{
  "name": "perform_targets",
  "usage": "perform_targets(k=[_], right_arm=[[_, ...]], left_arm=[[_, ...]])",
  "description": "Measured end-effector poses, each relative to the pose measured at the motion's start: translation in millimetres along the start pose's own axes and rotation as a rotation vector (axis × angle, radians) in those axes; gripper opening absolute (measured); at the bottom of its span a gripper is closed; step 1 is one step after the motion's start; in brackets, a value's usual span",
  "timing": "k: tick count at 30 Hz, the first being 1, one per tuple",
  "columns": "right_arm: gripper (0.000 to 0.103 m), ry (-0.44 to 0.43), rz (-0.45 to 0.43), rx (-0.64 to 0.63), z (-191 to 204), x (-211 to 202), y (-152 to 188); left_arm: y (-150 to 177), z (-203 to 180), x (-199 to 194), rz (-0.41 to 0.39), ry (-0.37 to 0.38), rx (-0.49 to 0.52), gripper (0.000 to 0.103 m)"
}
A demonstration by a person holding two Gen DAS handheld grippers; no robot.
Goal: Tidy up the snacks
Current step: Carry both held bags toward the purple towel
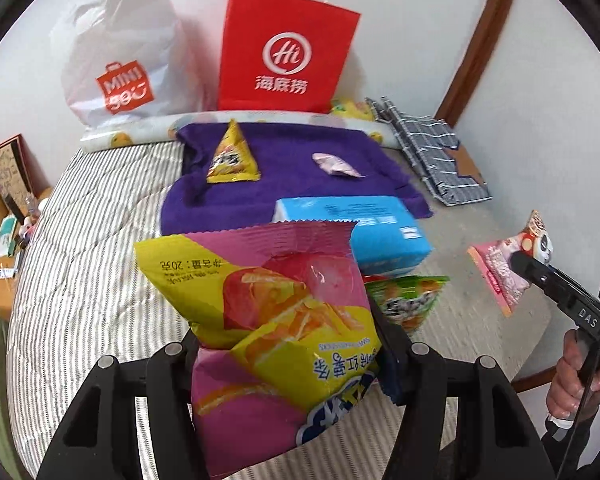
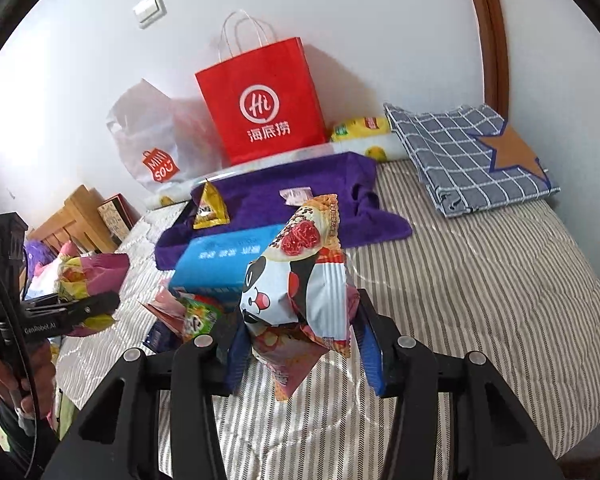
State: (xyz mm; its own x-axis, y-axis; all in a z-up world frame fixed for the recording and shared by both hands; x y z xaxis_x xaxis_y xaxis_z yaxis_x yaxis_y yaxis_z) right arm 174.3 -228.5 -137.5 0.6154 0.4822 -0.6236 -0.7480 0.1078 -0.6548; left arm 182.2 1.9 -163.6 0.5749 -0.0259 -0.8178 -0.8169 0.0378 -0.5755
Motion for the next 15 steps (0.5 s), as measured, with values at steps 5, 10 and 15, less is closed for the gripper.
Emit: perform_targets(k=[5, 10, 15], right_arm=[[0.047, -0.003, -0.024, 0.001, 4, -8, -9], [0.047, 0.01, -0.043, -0.001, 8, -16, -16], [0.047, 0.032, -0.043, -0.013, 10, -18, -24]], left_arm=[[-6, -15, -12, -0.025, 0.008, 0.007, 0.061], [-12, -25, -22, -0.05, 0.006, 0.02, 0.061], [-18, -30, -27, -0.063, 0.021, 0.018, 0.061]])
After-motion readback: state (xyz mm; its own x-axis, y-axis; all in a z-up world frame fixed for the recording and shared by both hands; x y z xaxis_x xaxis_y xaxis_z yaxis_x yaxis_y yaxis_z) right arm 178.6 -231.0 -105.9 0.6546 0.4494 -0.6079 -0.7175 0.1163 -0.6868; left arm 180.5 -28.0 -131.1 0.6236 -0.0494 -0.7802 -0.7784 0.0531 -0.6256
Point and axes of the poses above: each gripper's, at about its wrist camera, not at the fingertips, and x roughly the way its jaws point, z to its left, y to its underside, the point moved 9 cm from there along x, roughly the way its jaws point, and after that the axes turned 15 degrees about -y, right-handed, at the moved point
